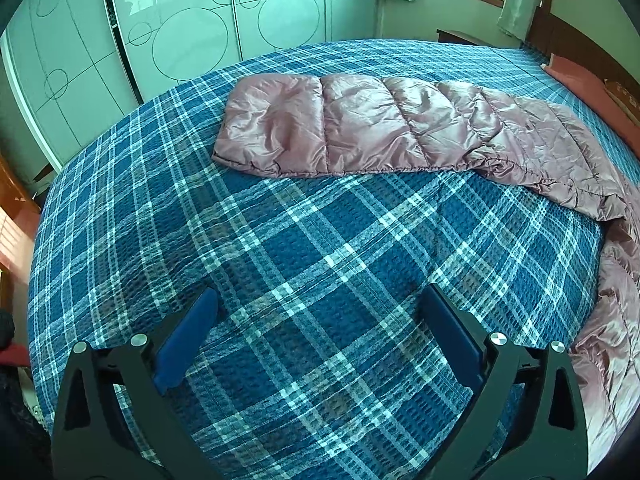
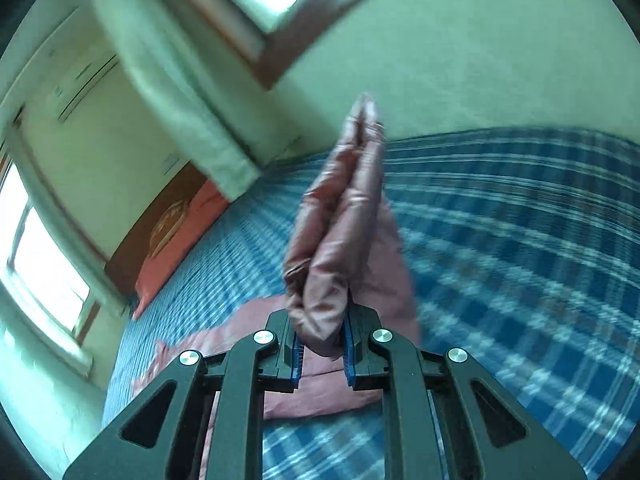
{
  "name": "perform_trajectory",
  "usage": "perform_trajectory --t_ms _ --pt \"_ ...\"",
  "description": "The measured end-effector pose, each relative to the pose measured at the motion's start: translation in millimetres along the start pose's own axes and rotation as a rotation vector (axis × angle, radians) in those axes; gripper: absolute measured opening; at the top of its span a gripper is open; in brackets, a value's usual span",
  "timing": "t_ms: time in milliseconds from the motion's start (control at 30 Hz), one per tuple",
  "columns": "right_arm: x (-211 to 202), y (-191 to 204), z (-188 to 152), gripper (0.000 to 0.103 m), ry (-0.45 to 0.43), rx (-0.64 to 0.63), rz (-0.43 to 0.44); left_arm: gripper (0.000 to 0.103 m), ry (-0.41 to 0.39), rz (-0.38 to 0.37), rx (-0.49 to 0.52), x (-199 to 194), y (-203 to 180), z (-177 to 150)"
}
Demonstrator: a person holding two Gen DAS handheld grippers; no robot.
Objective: Fold large clothes
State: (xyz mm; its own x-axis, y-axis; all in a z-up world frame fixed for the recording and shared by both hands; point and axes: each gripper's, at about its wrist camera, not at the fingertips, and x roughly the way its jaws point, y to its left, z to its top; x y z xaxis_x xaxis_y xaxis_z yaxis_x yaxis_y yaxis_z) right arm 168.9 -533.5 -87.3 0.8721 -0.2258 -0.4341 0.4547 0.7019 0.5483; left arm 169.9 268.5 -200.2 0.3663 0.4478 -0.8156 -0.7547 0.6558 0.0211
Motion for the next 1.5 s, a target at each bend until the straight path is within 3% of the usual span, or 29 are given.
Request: perform_trajectory --t_ms 333,600,800,1100,1233,1267,1400,1500 --pt "52 180 -80 0.016 0.174 -0.261 0.209 0.101 -0.020 0.009 0.017 5 -4 0" --pt "104 291 -173 0.015 0.355 -0.437 0.284 0.101 -0.027 -0.031 0.090 8 -4 8" --pt "111 340 -239 0.015 0.466 -0.540 0.339 0.101 -0.033 -0.064 0.126 15 -5 22" --pt "114 371 -317 0.019 0.638 -0.651 0.365 0.101 -0.046 -0.064 0.133 20 -6 24" --pt "102 368 -321 0.045 0.682 -0.622 0.398 0.101 -0.046 -0.065 0.133 20 -6 23" --pt "97 366 -315 0.048 0.693 -0.608 0.415 0.101 -0.046 -0.065 0.132 21 -7 22" --pt "77 345 -277 0.048 0.658 -0.584 0.434 0.101 -0.048 -0.065 0.132 23 -6 22" --pt "72 308 -226 0.048 0.535 -0.617 0.332 0.101 -0.050 -0.066 0.132 24 -7 20"
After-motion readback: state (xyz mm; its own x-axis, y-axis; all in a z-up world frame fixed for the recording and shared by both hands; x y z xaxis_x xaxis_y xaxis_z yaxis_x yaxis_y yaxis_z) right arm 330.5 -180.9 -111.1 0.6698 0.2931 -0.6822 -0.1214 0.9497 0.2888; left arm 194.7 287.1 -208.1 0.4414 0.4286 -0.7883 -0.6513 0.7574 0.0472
